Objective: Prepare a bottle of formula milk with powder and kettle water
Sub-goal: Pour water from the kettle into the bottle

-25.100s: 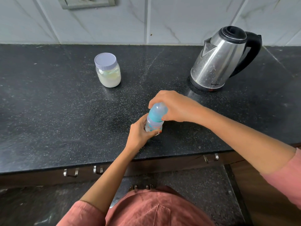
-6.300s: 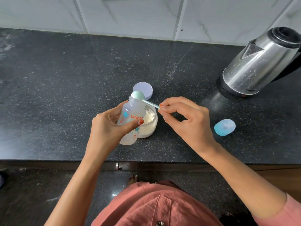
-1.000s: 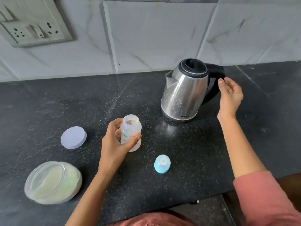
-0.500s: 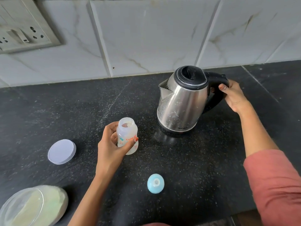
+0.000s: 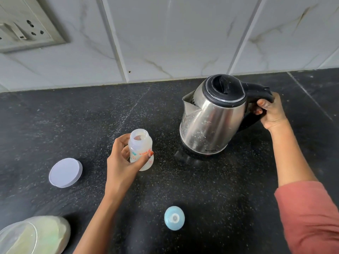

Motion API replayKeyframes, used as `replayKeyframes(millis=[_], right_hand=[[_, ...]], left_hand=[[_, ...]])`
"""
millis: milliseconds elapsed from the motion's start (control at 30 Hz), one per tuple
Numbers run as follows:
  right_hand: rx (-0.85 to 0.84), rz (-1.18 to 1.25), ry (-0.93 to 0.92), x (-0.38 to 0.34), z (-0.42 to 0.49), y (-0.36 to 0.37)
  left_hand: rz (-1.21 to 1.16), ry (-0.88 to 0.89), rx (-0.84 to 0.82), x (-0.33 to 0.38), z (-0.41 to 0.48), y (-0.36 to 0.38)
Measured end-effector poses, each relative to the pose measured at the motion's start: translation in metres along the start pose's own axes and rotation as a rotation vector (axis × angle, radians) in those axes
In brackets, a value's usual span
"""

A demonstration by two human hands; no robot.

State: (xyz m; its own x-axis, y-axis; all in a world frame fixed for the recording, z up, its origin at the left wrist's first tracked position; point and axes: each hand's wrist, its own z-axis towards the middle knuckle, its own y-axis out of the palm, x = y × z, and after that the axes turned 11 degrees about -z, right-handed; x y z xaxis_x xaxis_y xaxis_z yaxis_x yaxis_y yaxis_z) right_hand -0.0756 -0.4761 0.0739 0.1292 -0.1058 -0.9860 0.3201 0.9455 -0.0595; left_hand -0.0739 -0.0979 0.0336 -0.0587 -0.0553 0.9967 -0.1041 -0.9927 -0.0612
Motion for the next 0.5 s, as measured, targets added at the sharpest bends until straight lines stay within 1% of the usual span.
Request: replayKeyframes(millis=[233,500], right_hand=[[0.039,-0.031,-0.027,-0.007,-0.002,0.006],[-0.036,-0.167,-0.115,-0.047,-0.009,0.042]], left_hand=[[-0.006,0.0,0.043,-0.002,0.01,-0.002],[0.026,-0.01,0.042,-0.002,0.02,-0.004]])
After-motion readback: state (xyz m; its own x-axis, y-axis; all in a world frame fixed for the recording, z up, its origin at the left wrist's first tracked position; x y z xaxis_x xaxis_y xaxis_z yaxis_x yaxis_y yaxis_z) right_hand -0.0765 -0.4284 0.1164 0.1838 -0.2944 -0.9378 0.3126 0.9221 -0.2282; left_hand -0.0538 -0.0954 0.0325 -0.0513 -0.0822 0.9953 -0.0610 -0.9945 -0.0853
